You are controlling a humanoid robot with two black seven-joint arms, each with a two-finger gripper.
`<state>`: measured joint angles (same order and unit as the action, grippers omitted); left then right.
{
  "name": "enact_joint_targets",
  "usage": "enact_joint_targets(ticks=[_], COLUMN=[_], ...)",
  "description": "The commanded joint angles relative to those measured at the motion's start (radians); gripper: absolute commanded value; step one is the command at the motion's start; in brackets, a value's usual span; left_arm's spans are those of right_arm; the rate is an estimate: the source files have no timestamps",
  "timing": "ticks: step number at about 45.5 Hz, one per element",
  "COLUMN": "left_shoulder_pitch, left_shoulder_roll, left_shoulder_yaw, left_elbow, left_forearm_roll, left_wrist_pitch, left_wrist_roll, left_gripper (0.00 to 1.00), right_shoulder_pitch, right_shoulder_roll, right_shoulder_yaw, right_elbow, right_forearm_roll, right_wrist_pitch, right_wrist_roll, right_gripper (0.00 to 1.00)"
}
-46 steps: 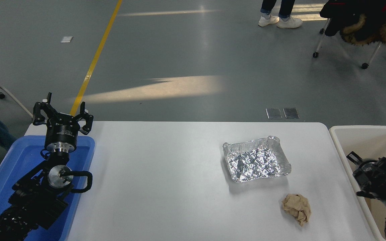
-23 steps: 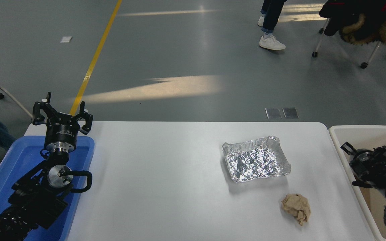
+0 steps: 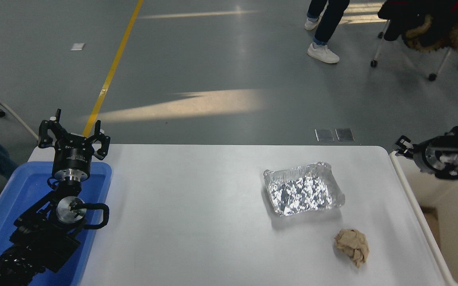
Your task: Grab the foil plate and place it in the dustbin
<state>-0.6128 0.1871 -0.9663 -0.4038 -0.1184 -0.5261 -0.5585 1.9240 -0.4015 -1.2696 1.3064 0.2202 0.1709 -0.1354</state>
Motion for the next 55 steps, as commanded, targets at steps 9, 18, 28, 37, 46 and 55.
enact_joint_targets(ticks=[9,18,28,37,46,55], left_shoulder_pitch=[0.002,0.002,0.002,0.002,0.002,0.002], left_shoulder_roll=[0.0,0.0,0.0,0.0,0.0,0.0], left_shoulder_yaw=[0.0,0.0,-0.002,-0.002,-0.002,-0.002], left_elbow=[0.0,0.0,0.0,0.0,0.0,0.0], left_forearm_roll=[-0.003,-0.003,-0.003,-0.003,-0.003,-0.003], left_wrist_pitch=[0.0,0.0,0.002,0.0,0.0,0.0], left_wrist_roll=[-0.001,-0.001,-0.001,-0.003,-0.001,-0.003], left_gripper=[0.99,0.99,0.99,0.99,0.99,0.99], right_shoulder_pitch=[0.731,0.854,0.906,0.751,0.429,0.13], right_shoulder_roll=[0.119,0.121,0.125,0.135,0.138,0.148], right_shoulder_yaw=[-0.066,-0.068,-0.073,-0.089,-0.116,-0.085], right_elbow=[0.376,0.405,0.433,0.41,0.28,0.162], right_forearm_roll=[0.004,0.005,0.018,0.001,-0.062,-0.059], right_wrist_pitch=[0.522,0.615,0.615,0.518,0.259,0.036], right_wrist_roll=[0.002,0.004,0.002,-0.004,-0.007,-0.009], right_gripper=[0.98,0.98,0.98,0.92,0.94,0.92])
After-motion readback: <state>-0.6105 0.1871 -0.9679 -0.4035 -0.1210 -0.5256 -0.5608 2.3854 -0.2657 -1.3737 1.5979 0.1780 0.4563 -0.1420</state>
